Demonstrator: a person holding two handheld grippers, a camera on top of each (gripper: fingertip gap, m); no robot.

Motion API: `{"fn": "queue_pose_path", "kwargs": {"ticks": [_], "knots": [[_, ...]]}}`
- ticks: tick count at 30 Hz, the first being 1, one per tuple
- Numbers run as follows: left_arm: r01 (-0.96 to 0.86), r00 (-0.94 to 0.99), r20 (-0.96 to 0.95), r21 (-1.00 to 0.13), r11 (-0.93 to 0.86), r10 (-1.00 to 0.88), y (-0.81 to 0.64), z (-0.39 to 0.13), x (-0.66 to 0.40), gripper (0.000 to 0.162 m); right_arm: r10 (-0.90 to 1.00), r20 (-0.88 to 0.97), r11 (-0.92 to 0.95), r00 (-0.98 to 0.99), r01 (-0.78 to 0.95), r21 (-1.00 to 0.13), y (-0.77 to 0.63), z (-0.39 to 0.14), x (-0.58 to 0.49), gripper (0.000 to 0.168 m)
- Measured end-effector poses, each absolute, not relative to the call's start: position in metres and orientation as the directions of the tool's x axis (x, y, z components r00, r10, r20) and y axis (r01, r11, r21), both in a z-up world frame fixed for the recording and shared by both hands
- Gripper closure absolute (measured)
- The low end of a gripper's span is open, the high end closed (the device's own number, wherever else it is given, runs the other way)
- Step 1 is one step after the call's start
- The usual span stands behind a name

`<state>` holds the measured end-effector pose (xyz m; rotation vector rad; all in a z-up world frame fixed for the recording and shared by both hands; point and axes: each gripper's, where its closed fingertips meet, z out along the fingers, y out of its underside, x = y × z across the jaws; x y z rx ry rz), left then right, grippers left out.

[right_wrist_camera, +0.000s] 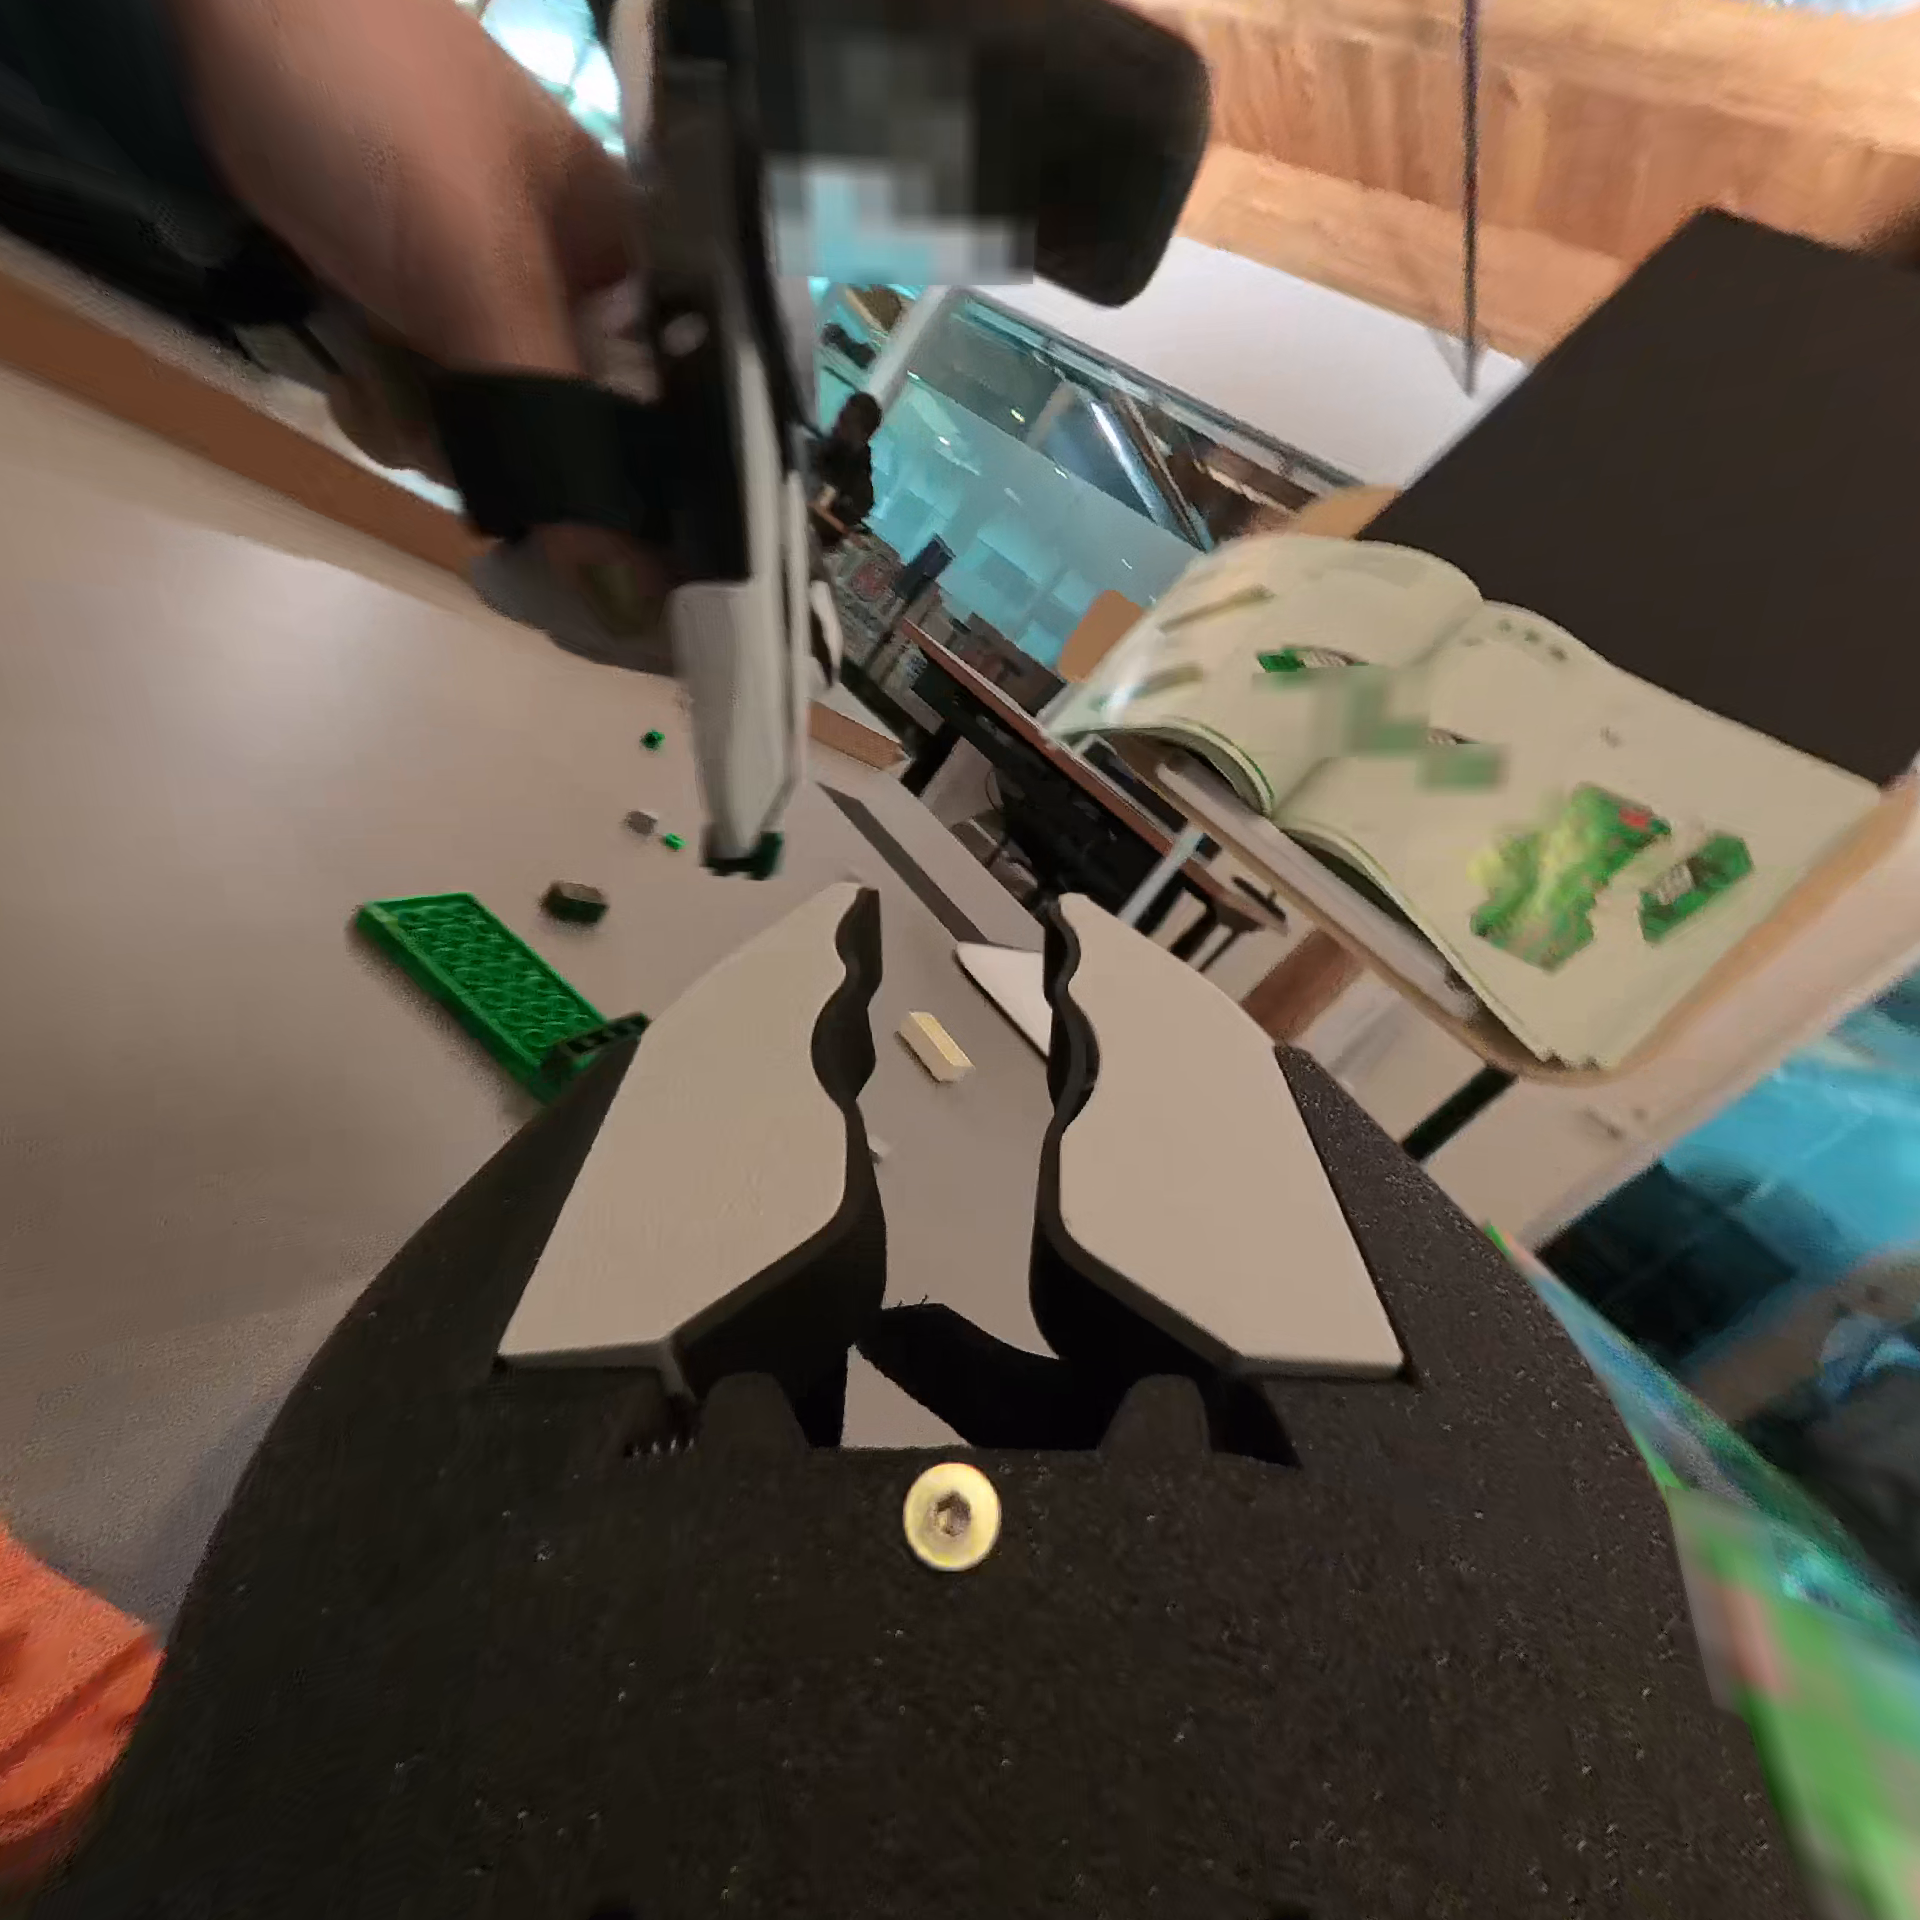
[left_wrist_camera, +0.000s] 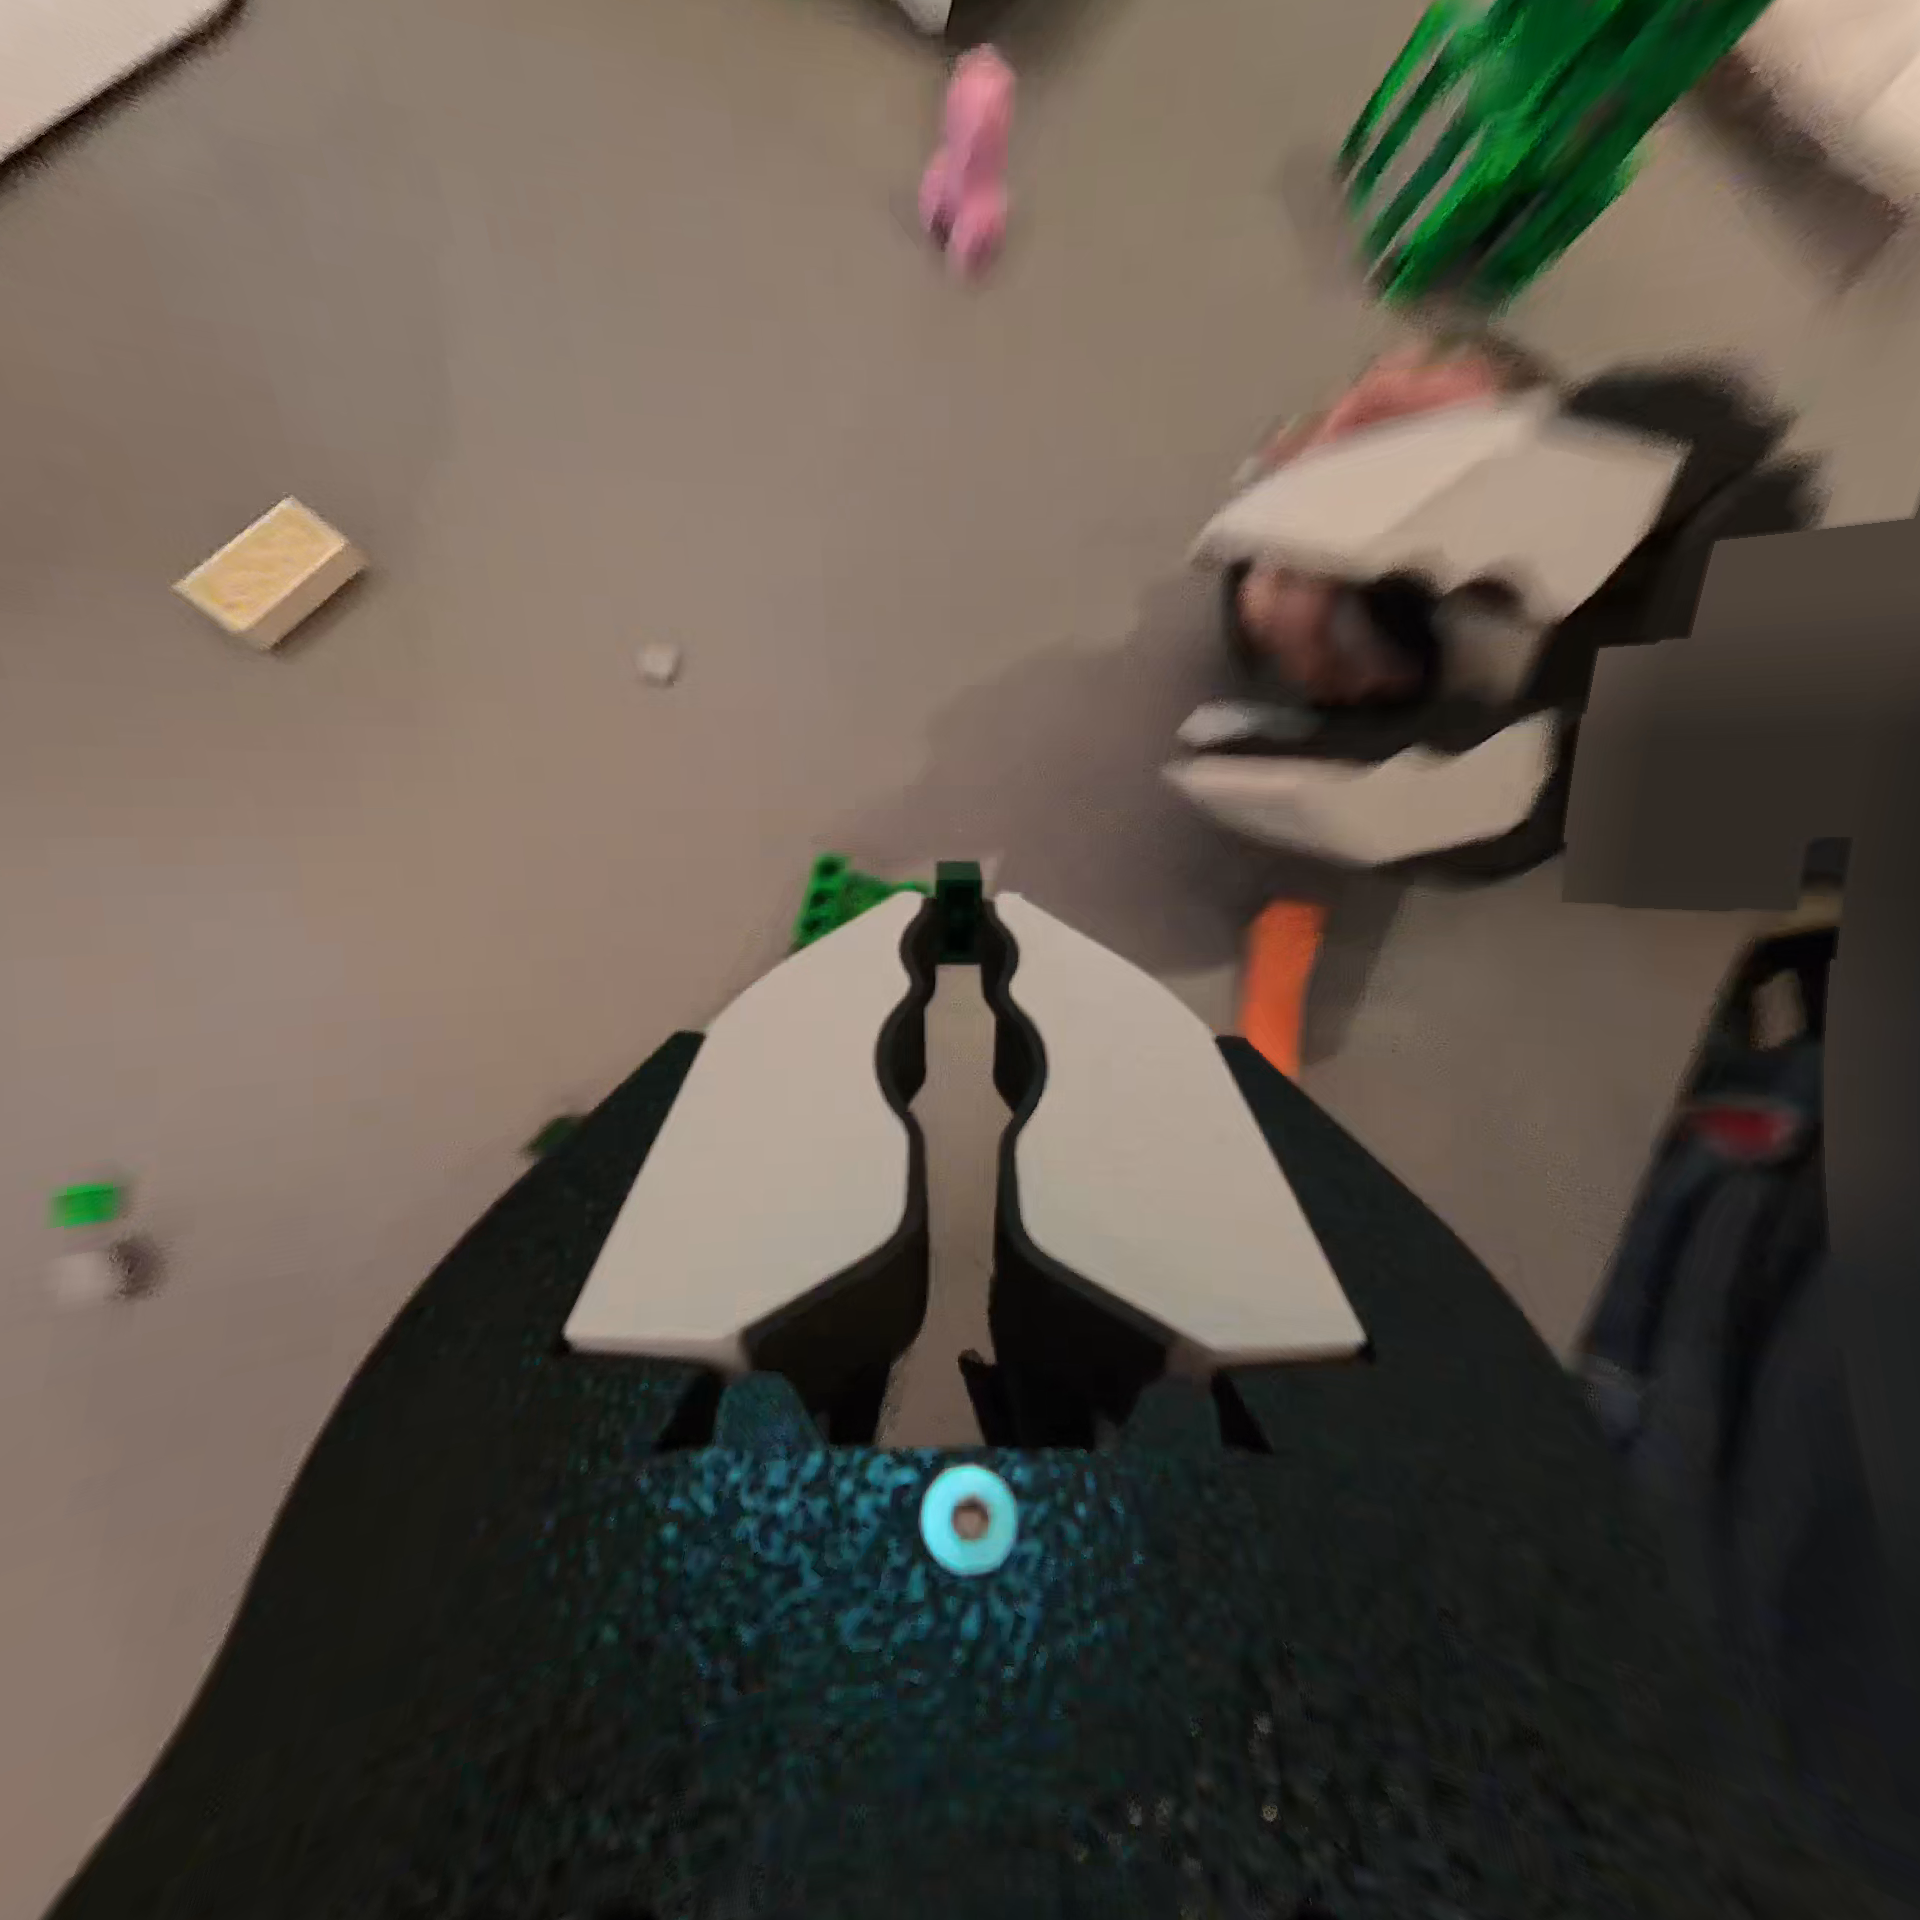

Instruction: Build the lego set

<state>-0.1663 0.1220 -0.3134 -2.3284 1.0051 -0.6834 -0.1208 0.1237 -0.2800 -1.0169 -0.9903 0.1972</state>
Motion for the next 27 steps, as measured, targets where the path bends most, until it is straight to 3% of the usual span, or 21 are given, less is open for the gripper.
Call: {"fn": "queue_pose_path", "kwargs": {"ticks": [5, 11, 15, 21, 27], "knots": [[-0.813, 0.512, 0.022, -0.312, -0.492, -0.859, 0.154, -0.357, -0.194, 0.155, 0.574, 0.499, 0.444, 0.65, 0.264, -0.856, 0.145, -0.282, -0.105, 0.144], [-0.897, 0.417, -0.006, -0.163, -0.411, -0.909, 0.161, -0.379, -0.198, 0.155, 0.597, 0.44, 0.4, 0.671, 0.227, -0.888, 0.151, -0.283, -0.101, 0.152], [-0.909, 0.404, -0.011, -0.115, -0.4, -0.915, 0.16, -0.393, -0.202, 0.154, 0.614, 0.409, 0.381, 0.674, 0.201, -0.902, 0.152, -0.282, -0.1, 0.152], [-0.896, 0.428, -0.006, -0.132, -0.424, -0.904, 0.161, -0.392, -0.199, 0.154, 0.635, 0.394, 0.363, 0.664, 0.193, -0.912, 0.153, -0.284, -0.102, 0.153], [-0.885, 0.443, 0.019, -0.153, -0.44, -0.896, 0.161, -0.394, -0.201, 0.137, 0.653, 0.369, 0.341, 0.661, 0.178, -0.923, 0.154, -0.286, -0.102, 0.153]]}}
